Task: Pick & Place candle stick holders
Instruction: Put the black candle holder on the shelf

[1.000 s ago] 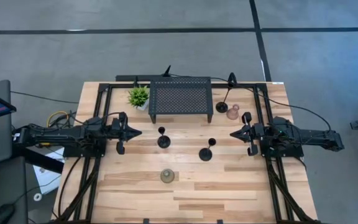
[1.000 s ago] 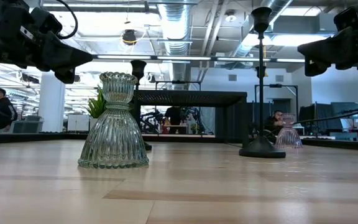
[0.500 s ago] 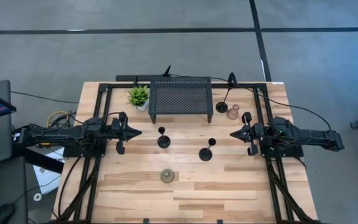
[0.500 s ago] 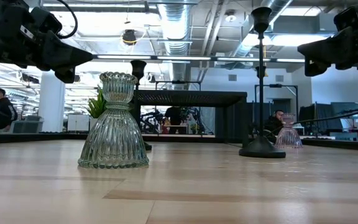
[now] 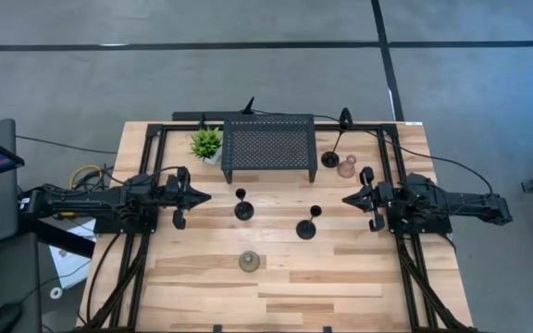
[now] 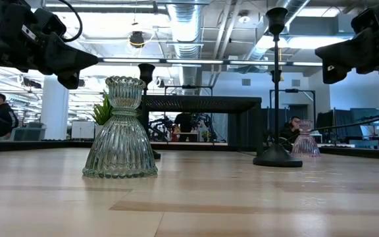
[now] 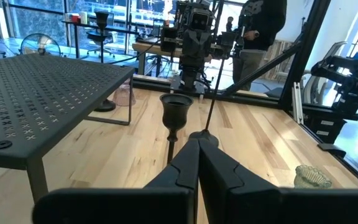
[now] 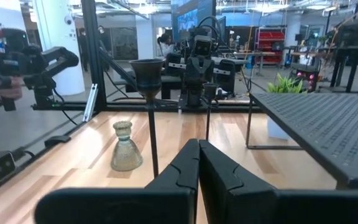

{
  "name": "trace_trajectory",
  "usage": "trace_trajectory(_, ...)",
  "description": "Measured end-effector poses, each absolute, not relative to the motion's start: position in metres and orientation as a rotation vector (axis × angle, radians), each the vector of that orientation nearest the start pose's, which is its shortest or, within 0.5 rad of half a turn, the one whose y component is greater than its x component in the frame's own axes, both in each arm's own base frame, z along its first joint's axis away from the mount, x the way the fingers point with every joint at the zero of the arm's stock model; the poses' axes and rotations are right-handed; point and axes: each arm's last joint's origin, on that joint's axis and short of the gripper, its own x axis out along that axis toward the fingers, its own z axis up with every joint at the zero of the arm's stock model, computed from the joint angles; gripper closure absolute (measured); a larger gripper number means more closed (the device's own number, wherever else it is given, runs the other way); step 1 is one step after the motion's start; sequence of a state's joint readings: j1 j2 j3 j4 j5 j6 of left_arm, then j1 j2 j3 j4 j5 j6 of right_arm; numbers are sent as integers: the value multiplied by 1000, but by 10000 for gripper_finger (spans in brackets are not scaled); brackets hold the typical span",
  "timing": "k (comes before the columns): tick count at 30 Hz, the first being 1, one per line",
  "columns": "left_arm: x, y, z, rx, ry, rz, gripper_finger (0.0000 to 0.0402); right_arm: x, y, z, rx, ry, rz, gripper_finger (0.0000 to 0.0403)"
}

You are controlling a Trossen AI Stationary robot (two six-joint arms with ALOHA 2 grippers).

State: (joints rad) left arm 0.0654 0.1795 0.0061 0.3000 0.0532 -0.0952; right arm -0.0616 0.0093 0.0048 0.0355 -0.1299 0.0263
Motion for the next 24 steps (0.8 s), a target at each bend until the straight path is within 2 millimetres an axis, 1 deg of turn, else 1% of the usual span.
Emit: trace_trajectory(24,108,5,180,-102,-127,5,395,98,-2,168,25,-29,70,403)
